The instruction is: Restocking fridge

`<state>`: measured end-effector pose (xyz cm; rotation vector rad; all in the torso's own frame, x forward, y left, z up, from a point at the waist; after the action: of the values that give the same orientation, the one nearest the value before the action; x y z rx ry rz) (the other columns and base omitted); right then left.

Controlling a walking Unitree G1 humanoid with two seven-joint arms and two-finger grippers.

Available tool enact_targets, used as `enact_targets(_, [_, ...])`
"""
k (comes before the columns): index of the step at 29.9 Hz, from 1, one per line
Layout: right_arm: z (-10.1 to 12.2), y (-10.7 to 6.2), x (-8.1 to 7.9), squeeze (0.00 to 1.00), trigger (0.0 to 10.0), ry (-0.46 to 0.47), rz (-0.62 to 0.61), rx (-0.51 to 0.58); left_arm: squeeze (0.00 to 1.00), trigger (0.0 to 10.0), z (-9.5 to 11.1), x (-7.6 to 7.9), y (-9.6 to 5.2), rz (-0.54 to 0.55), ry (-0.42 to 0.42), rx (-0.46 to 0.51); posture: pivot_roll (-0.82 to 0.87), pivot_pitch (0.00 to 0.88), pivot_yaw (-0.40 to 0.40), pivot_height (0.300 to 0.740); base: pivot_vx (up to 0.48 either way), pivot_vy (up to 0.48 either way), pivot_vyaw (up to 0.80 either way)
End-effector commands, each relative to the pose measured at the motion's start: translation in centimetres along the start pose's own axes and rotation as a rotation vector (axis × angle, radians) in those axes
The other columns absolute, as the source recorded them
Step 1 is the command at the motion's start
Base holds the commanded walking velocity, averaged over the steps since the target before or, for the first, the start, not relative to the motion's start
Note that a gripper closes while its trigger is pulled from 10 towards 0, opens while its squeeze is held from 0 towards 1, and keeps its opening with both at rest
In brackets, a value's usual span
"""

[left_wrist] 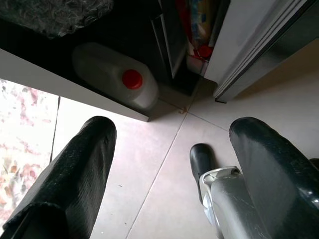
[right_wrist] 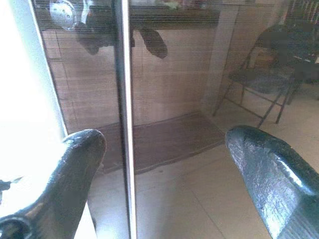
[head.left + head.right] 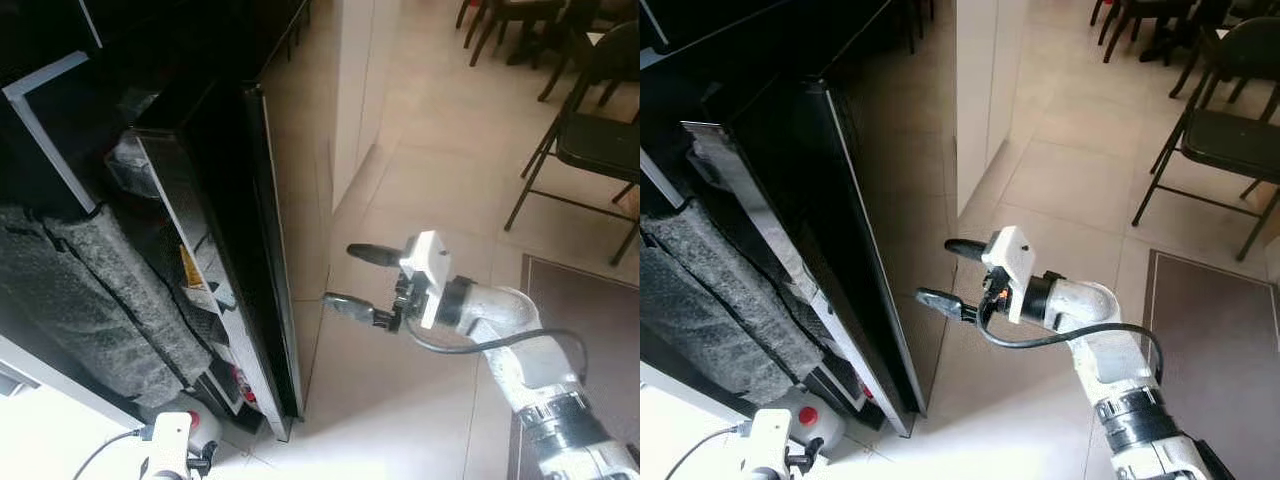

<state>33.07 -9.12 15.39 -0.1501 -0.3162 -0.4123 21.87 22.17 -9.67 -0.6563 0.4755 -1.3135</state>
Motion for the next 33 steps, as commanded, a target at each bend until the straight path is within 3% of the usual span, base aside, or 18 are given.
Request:
enact_targets(1, [0.4, 0.8, -0.3, 0.00, 10.0, -0.022, 0.036, 0.010, 0.00, 10.0, -0.5, -0.3, -0.2, 0.014, -0.005, -0.009, -0.02, 0.098, 0.026, 0.740, 0.000, 0.000, 0.00])
enact_targets(9, [1.6, 3.1, 0.3, 0.00, 10.0, -0.032, 0.063, 0.067, 0.00, 10.0, -0.3, -0.5, -0.2, 0.020, -0.005, -0.002, -0.02, 0.104, 0.025, 0.740, 0.000, 0.000, 0.00])
enact_targets(15, [1.4, 4.9, 0.4, 0.00, 10.0, -0.052, 0.062, 0.052, 0.00, 10.0, -0.3, -0.6, -0.2, 0.020, -0.005, -0.001, -0.02, 0.102, 0.027, 0.740, 0.000, 0.000, 0.00])
enact_targets(27, [2.5, 7.0, 1.0, 0.00, 10.0, -0.033, 0.075, 0.108, 0.00, 10.0, -0.3, -0.6, -0.2, 0.020, -0.005, 0.000, -0.01, 0.101, 0.030, 0.740, 0.000, 0.000, 0.00])
enact_targets(33, [2.9, 8.0, 0.4, 0.00, 10.0, -0.035, 0.110, 0.128, 0.00, 10.0, -0.1, -0.5, -0.1, 0.019, -0.005, 0.007, 0.00, 0.094, 0.031, 0.740, 0.000, 0.000, 0.00])
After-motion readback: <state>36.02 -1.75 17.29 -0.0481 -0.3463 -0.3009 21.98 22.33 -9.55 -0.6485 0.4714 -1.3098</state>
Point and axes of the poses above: a point about 5 cm out from each wrist's last joint towards the gripper, its own y axis pointing out of the wrist towards the gripper, its own z axis along the axis of the wrist's last joint, x = y × z, the point moved 4 cm from there along y, pointing out of the wrist towards the gripper, and after that the axes turned 12 degrees about -y, right-handed, at the moved point
